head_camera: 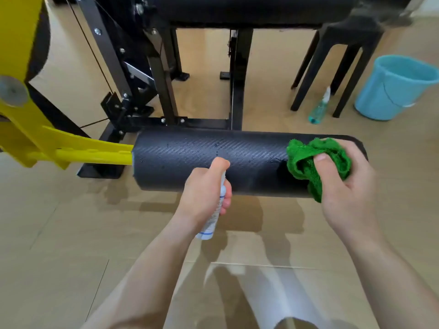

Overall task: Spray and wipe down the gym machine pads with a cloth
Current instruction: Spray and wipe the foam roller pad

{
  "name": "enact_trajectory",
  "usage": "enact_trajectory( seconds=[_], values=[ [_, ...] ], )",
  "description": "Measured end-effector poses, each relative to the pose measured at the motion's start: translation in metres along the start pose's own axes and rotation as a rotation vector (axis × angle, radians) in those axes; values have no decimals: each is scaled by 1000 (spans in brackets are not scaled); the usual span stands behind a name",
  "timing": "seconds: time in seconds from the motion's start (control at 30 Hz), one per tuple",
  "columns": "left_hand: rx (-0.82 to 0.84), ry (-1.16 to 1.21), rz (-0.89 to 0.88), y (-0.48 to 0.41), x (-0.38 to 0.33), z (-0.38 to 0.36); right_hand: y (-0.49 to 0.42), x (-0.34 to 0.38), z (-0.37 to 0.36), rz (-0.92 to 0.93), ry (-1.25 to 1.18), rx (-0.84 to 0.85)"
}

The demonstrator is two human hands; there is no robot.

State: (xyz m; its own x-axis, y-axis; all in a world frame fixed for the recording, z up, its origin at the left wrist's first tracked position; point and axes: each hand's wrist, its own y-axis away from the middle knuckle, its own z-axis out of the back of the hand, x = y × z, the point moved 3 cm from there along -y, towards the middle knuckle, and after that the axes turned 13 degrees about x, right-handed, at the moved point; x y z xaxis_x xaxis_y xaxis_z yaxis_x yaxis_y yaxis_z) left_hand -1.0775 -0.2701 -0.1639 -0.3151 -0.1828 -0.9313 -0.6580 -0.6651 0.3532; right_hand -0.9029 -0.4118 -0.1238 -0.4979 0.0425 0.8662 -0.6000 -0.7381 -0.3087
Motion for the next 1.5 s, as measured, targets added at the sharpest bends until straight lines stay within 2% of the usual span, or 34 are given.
enact_trajectory(
  seconds=[0.17,0.4,0.73,0.83,0.9,0.97,1.07,1.17,1.27,1.37,1.43,1.5],
  values=[
    [95,-60,-7,-8,-6,-55,10,-17,43,-19,-46,-77],
    [219,-103,8,-17,-12,-116,12,-32,87,-68,-41,-281],
    [305,-127,3,-15,-10,-135,17,-42,93,-56,59,-419],
    [349,-106,-6,-10,-10,-127,12,-51,87,2,134,-397],
    [342,-79,-15,-5,-9,-114,8,-64,71,19,272,-296],
    [323,-53,-55,1,-10,-96,5,-76,44,-35,408,-175],
    [241,-26,-140,12,-9,-62,3,-73,-9,-83,614,-150],
    [133,99,-135,16,-3,-23,-3,-42,-73,8,708,-90],
    [74,169,-135,13,1,6,-3,-24,-108,227,772,2],
    [27,194,-129,9,8,18,-12,-46,-64,352,917,87],
    [32,175,-125,8,13,18,-15,-68,-16,273,953,17],
    [54,147,-138,8,15,17,-16,-81,14,109,864,-94]
  ],
)
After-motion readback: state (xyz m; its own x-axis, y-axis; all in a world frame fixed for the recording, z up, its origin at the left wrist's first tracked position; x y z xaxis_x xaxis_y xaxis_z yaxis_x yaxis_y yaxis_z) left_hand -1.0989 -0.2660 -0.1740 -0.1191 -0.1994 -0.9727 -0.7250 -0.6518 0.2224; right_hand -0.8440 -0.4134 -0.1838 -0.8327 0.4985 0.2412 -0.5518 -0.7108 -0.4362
